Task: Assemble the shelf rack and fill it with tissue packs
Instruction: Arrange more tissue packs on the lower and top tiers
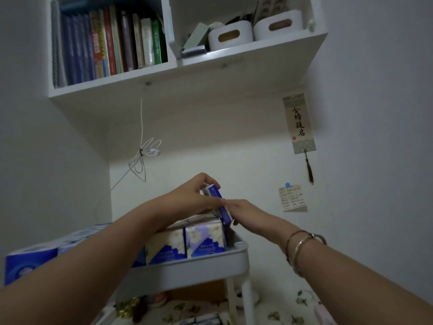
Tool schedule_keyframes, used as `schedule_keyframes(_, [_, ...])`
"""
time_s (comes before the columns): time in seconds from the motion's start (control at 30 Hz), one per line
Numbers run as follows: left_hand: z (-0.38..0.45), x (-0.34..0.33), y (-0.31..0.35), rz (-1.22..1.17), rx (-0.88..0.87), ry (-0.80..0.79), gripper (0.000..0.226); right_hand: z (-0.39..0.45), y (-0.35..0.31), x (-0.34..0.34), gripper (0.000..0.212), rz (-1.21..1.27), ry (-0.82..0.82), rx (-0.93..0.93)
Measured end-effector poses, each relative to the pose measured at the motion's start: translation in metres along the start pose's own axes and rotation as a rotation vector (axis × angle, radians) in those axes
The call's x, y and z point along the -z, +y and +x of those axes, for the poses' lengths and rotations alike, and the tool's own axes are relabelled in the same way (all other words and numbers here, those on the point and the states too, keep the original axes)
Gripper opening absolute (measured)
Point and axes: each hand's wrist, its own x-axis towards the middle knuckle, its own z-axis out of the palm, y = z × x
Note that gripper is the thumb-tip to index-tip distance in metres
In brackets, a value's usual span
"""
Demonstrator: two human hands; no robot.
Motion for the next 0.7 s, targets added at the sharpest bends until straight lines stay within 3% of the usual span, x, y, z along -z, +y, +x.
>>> schedule_keyframes(0.23, [0.000, -0.005, 0.012, 0.173, 0.051, -0.093, 0.043, -0.020, 0.002, 0.012, 0.039, 0.057, 0.017, -0.043])
schedule_keyframes(0.47, [0.011, -0.025, 0.036, 0.513, 0.198, -0.205, 0.049, -0.048, 0.024, 0.018, 0.038, 0.066, 0.067, -0.126])
schedule_keyframes(0.6, [0.014, -0.032, 0.039, 0.683, 0.258, -0.194, 0.072, -0.060, 0.027, 0.024, 0.035, 0.080, 0.104, -0.119])
schedule_keyframes(0.7, [0.014, -0.033, 0.043, 0.765, 0.261, -0.265, 0.056, -0.080, 0.031, 0.032, 0.031, 0.068, 0.113, -0.142])
